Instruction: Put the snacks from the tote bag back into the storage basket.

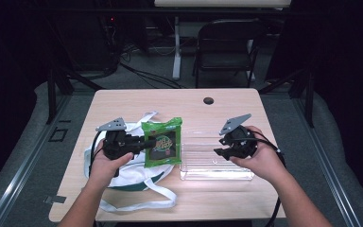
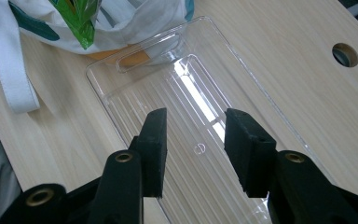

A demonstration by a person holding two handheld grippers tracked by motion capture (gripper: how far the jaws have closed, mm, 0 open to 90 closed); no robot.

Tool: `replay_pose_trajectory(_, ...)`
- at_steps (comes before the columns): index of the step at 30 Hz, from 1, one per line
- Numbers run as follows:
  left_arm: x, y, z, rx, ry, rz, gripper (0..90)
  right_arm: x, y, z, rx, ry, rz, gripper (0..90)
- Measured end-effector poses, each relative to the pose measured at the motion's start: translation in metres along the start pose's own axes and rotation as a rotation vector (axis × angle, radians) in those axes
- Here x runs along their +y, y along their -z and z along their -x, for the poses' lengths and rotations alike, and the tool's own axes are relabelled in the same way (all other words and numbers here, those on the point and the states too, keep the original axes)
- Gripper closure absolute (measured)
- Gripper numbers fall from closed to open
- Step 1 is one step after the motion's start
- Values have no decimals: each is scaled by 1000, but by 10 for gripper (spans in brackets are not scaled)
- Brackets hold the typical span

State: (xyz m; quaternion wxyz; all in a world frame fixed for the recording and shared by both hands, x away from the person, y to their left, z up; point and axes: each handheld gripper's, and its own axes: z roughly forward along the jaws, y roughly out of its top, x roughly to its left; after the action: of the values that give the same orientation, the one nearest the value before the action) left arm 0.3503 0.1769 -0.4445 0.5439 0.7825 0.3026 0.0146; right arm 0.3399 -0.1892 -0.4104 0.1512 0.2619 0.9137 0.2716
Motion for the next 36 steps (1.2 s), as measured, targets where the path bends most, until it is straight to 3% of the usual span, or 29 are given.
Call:
replay_pose_trajectory(7,0,-1,0,-6,4,1,726,18,0,4,26,42,-32,583)
replay_pose_trajectory(10,0,-1,0,-8,6,4,726,25,-1,4,61,68,-32,563)
replay_pose_trajectory(20,-1,-4,2,-13,-2,-3,726,51,-1,3,89,209,-100,509)
replay_pose_trajectory(28,-1,-6,3,-16,-5,-11,726,77,7,7,120,232,-117,475)
replay_pose_trajectory(36,-1,-7,3,-24,-3,-12,726,98,15,7,110,269,-156,456)
